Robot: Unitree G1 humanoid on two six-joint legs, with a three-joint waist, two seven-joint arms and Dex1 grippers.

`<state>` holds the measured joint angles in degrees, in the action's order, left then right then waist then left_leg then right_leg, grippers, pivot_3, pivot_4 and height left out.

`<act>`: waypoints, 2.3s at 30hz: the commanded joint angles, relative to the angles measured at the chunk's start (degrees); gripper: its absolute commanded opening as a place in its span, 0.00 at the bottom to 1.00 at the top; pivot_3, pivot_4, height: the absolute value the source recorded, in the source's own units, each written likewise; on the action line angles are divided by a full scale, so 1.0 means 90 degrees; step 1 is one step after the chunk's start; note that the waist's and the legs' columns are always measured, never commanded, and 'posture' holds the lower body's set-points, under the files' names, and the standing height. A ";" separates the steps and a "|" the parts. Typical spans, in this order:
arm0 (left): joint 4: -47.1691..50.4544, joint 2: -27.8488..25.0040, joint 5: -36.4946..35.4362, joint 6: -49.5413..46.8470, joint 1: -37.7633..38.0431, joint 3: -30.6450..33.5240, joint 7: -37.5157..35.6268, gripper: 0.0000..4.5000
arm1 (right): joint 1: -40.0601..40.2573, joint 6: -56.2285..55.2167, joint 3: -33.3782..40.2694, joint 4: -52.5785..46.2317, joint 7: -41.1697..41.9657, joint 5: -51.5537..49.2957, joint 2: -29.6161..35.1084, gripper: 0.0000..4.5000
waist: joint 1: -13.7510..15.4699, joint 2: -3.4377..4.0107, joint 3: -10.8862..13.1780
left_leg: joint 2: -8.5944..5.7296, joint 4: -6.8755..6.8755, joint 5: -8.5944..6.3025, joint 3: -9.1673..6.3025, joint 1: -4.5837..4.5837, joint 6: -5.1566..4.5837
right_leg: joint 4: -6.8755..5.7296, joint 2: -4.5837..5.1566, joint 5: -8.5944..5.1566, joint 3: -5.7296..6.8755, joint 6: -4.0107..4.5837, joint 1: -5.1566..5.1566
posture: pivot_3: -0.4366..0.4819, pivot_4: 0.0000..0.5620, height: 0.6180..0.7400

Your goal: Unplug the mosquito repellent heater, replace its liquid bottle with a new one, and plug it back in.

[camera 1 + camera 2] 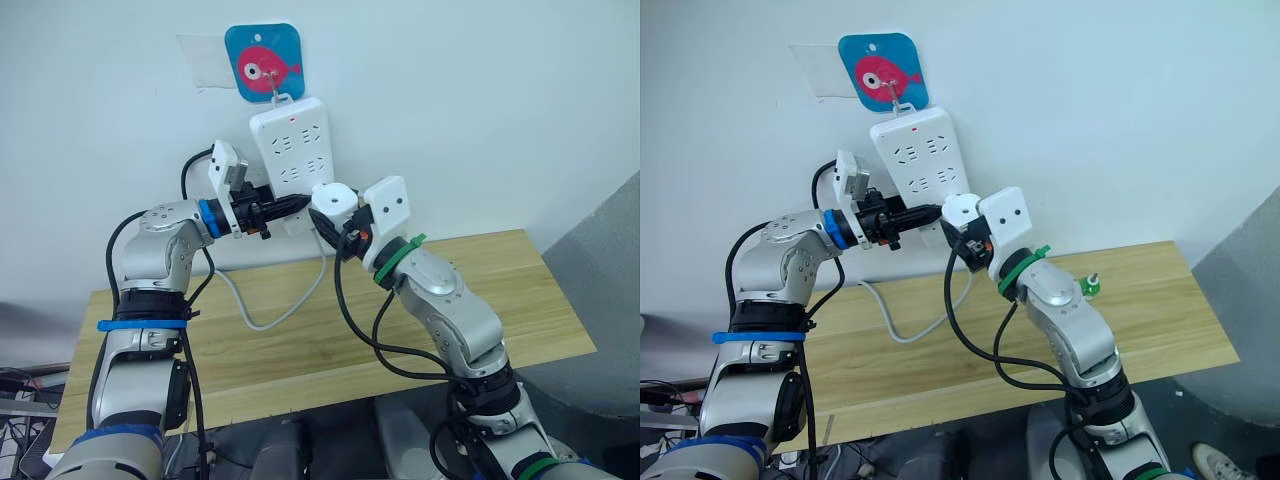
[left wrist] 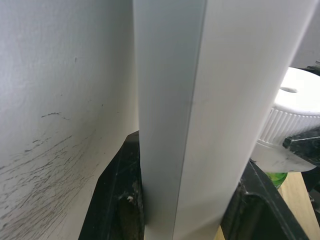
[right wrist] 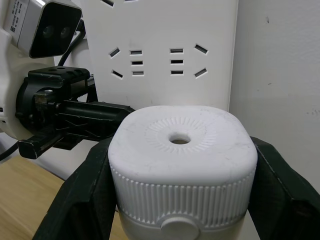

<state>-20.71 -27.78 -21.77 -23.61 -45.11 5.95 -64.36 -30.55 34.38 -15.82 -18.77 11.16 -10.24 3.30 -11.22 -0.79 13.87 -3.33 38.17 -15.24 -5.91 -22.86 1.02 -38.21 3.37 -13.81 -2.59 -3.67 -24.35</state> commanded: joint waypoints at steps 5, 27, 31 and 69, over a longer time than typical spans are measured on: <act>0.0380 0.0265 -0.0376 -0.0129 -0.0098 -0.0216 -0.0403 0.30 | -0.0605 -0.0075 0.0065 0.0728 -0.0279 0.0343 -0.0304 0.66 | -0.0012 0.0000 0.0000 | -0.0001 0.0004 0.0002 0.0003 0.0006 0.0003 | -0.0021 0.0000 0.0000 -0.0005 0.0000 -0.0002 | 0.24 0.38 1.00; 0.0058 0.0271 -0.0032 0.0213 -0.0136 -0.0116 -0.0311 0.30 | -0.0354 0.0233 0.0120 0.0181 0.0025 0.0356 -0.0165 0.95 | 0.0056 -0.0005 -0.0006 | 0.0003 0.0006 0.0015 -0.0010 0.0016 0.0025 | -0.0065 -0.0008 -0.0001 0.0002 0.0001 -0.0004 | 0.24 0.38 1.00; -0.0125 0.0261 0.0030 0.0405 -0.0177 -0.0117 -0.0274 0.30 | -0.0065 0.0461 0.0273 -0.0396 0.0250 0.0169 0.0065 0.99 | 0.0060 -0.0006 -0.0007 | 0.0004 -0.0015 0.0024 -0.0025 -0.0011 0.0046 | -0.0036 -0.0007 -0.0003 0.0019 0.0002 -0.0015 | 0.23 0.38 1.00; 0.4076 -0.1163 -0.0879 -0.0183 0.2539 0.0750 0.0808 1.00 | 0.0343 0.0252 0.0812 -0.0614 0.3206 -0.1921 0.2123 0.01 | 0.0632 -0.0009 -0.0009 | 0.0001 -0.0013 0.0001 -0.0008 -0.0011 0.0008 | 0.0022 0.0022 -0.0002 0.0013 0.0003 -0.0006 | 0.43 0.36 1.00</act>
<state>9.73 -37.86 -27.10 -23.46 -23.19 10.97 -59.02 -26.41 38.69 -8.06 -23.45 39.43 -27.98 22.75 -5.54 -0.87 13.79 -3.32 38.05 -15.23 -5.98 -22.94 1.10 -38.04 3.59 -13.82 -2.47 -3.64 -24.40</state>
